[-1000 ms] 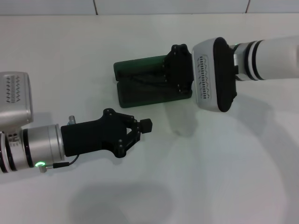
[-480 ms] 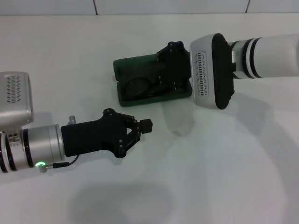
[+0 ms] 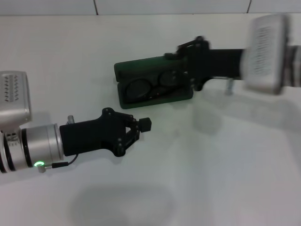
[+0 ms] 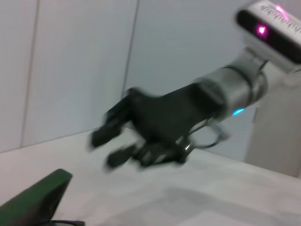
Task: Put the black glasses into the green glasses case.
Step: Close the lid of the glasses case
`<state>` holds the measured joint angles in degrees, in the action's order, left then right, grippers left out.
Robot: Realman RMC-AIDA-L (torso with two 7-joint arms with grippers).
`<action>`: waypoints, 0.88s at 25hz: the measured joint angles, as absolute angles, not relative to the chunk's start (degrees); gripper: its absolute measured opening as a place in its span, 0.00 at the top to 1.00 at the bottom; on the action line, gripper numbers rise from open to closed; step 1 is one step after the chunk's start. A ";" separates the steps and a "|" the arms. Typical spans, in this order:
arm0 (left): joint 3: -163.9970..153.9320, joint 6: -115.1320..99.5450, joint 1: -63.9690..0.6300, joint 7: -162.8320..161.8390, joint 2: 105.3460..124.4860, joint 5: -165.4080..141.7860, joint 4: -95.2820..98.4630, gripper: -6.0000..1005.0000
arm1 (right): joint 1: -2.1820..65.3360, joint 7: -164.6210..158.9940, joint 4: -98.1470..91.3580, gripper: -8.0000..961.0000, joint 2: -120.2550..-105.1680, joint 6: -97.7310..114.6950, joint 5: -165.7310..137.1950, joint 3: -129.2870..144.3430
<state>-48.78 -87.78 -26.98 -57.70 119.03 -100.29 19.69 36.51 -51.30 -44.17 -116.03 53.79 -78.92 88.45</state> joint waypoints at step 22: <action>-43.77 -69.25 -31.72 -61.83 119.71 -99.83 19.07 0.98 | 21.21 -49.91 -26.30 0.60 -114.54 77.26 -74.71 69.98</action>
<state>-43.77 -69.25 -31.72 -61.83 119.71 -99.83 19.07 21.21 -49.91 -26.30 -114.54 77.26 -74.71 69.99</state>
